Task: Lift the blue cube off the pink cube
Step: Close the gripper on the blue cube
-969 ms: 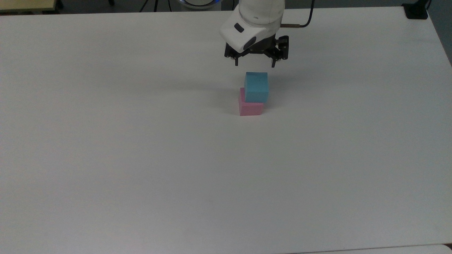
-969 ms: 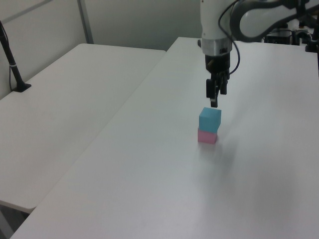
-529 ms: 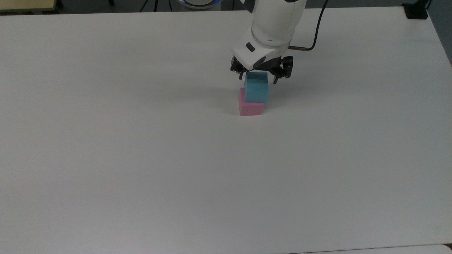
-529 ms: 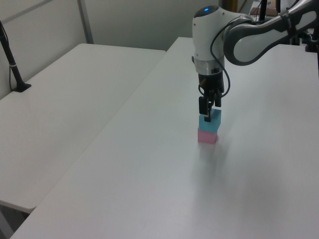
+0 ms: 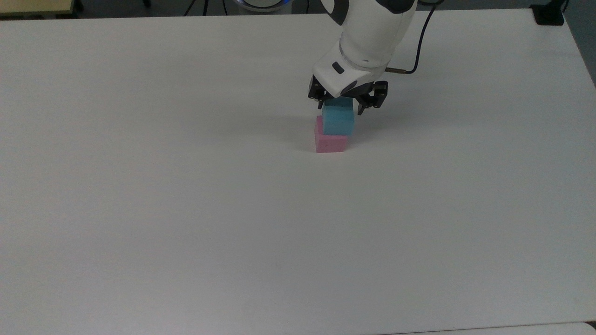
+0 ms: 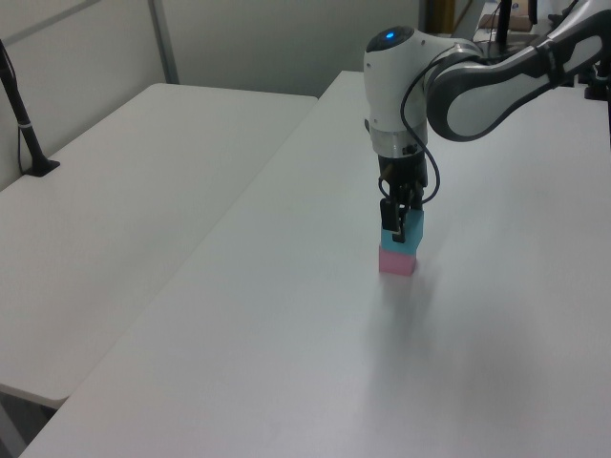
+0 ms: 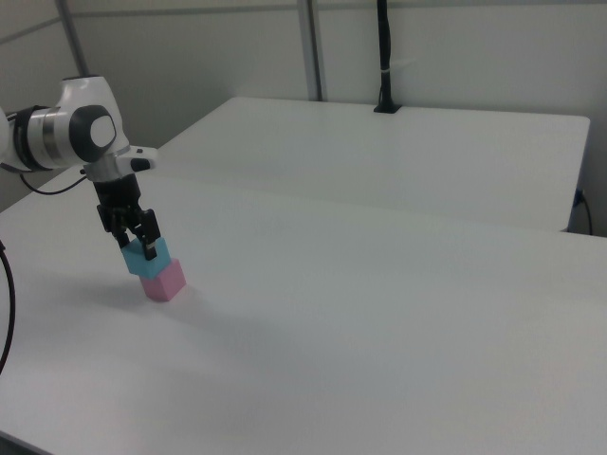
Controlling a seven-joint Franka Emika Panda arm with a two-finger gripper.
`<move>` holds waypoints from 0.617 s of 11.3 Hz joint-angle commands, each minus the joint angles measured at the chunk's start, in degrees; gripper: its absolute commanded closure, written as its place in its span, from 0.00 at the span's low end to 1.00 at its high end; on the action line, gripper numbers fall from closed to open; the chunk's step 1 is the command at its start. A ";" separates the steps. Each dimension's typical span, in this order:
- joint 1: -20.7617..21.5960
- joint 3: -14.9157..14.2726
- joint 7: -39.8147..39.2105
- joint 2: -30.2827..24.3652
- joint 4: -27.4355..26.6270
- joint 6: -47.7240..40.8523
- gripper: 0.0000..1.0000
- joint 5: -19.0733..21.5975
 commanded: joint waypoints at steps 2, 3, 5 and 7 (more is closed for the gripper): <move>-0.99 0.49 1.84 0.35 2.82 0.18 0.59 -0.56; -2.04 0.58 1.58 0.26 3.53 0.17 0.60 -0.56; -4.33 0.58 0.18 0.26 5.02 0.08 0.60 -0.47; -7.66 0.49 -3.41 0.44 6.78 0.08 0.60 -0.47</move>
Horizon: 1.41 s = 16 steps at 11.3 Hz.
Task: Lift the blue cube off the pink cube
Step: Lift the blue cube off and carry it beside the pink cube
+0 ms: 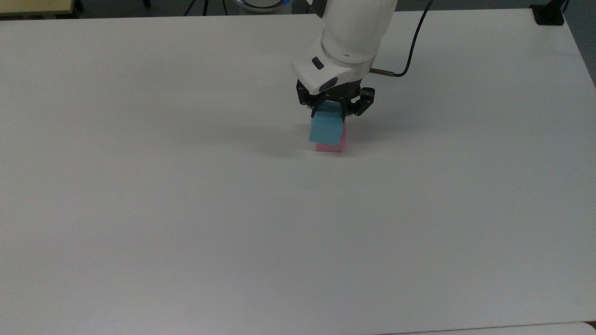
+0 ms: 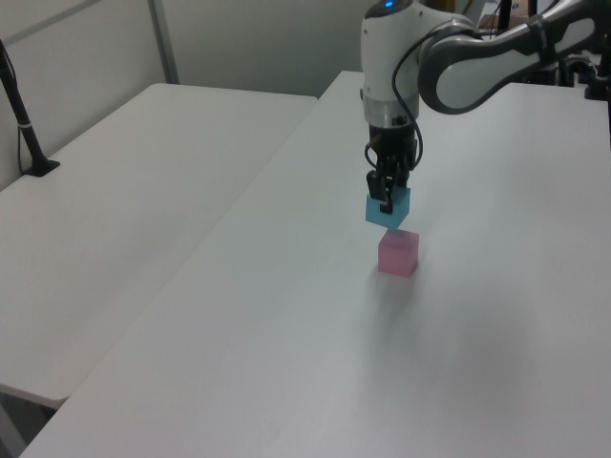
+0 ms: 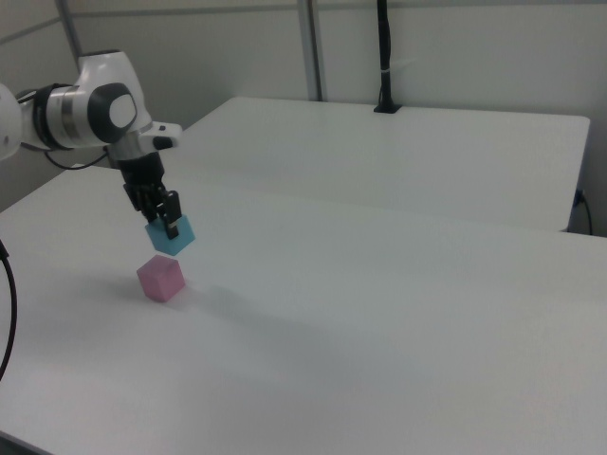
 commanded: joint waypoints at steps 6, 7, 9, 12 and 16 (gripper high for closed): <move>-12.15 0.17 -18.65 3.80 3.02 0.76 0.59 -1.20; -12.85 0.17 -20.50 4.76 3.02 0.76 0.59 -1.29; -13.56 0.08 -21.83 6.25 3.02 0.93 0.59 -1.64; -14.00 0.08 -21.84 7.75 2.85 4.71 0.59 -1.82; -14.00 0.08 -21.13 8.72 2.84 4.89 0.08 -1.64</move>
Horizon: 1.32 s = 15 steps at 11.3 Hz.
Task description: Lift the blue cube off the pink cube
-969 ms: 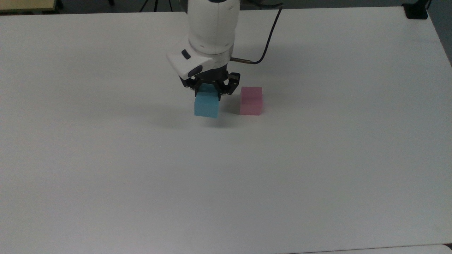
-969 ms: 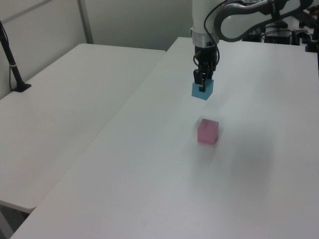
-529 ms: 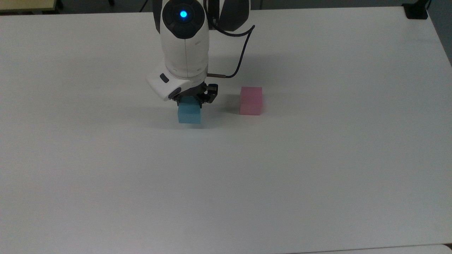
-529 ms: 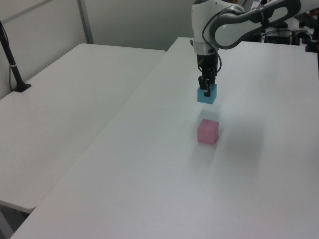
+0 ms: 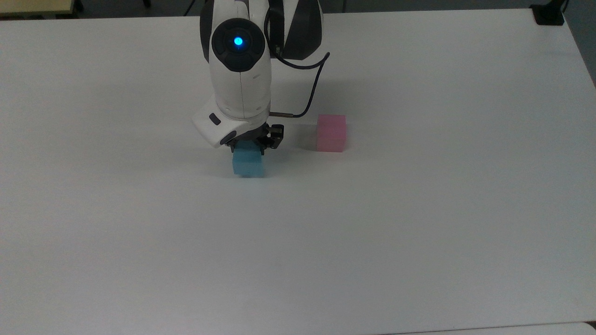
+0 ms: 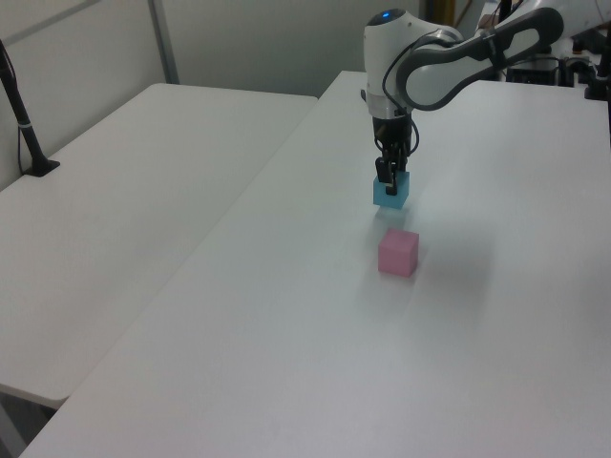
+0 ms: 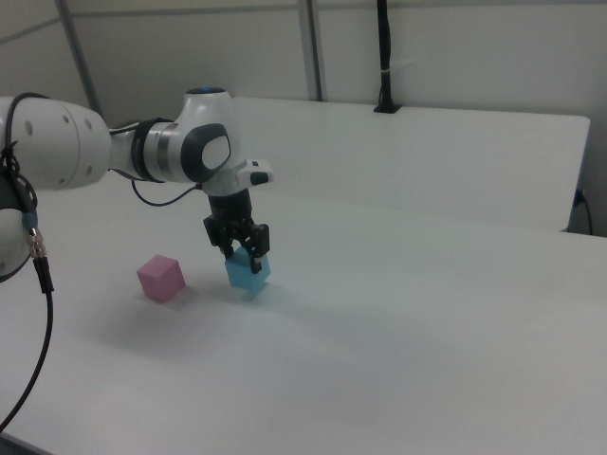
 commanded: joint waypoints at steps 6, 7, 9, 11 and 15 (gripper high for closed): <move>-0.21 0.18 1.72 -3.22 0.77 -0.18 0.00 -0.28; -0.21 0.18 2.51 -4.81 0.86 -0.09 0.00 -0.11; -0.56 -0.08 6.46 -10.25 0.77 -2.27 0.00 0.07; -0.56 -0.96 6.65 -16.48 0.95 -10.07 0.00 0.25; 0.22 -4.73 6.21 -25.73 0.86 -23.09 0.00 3.75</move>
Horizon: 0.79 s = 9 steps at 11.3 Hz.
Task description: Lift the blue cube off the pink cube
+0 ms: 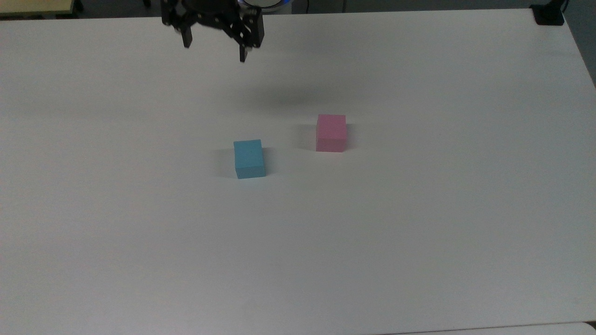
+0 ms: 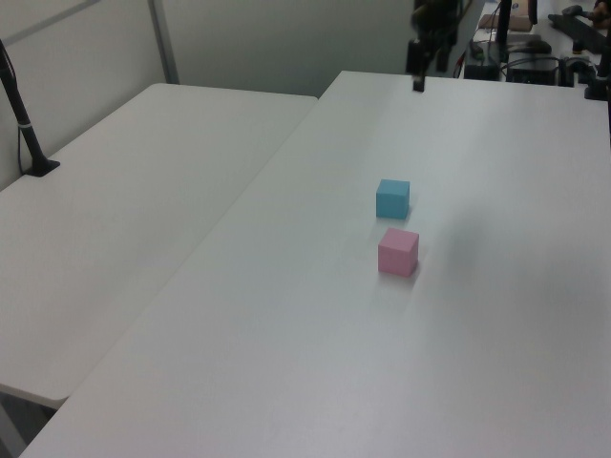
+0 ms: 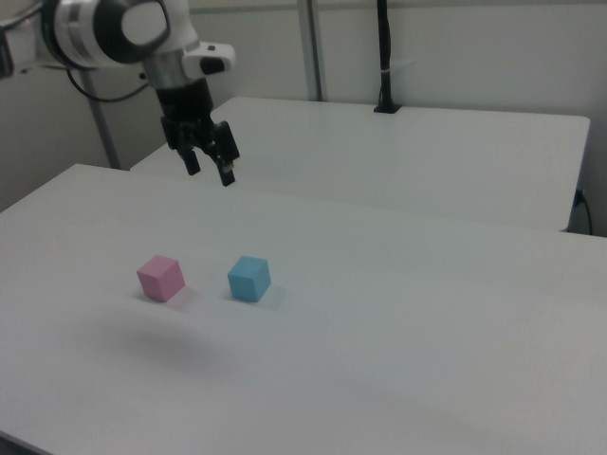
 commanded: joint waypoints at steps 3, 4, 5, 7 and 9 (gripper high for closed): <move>0.44 -3.60 -3.89 -8.31 -2.57 -9.07 0.00 3.84; 0.00 -3.78 -8.89 -8.40 -2.39 -8.90 0.00 3.84; -0.79 -3.86 -12.33 -8.40 -2.30 -8.55 0.00 3.84; -1.41 -3.86 -17.18 -8.49 -2.13 -8.73 0.00 3.84; -1.41 -3.86 -17.47 -8.66 -2.13 -8.38 0.00 3.84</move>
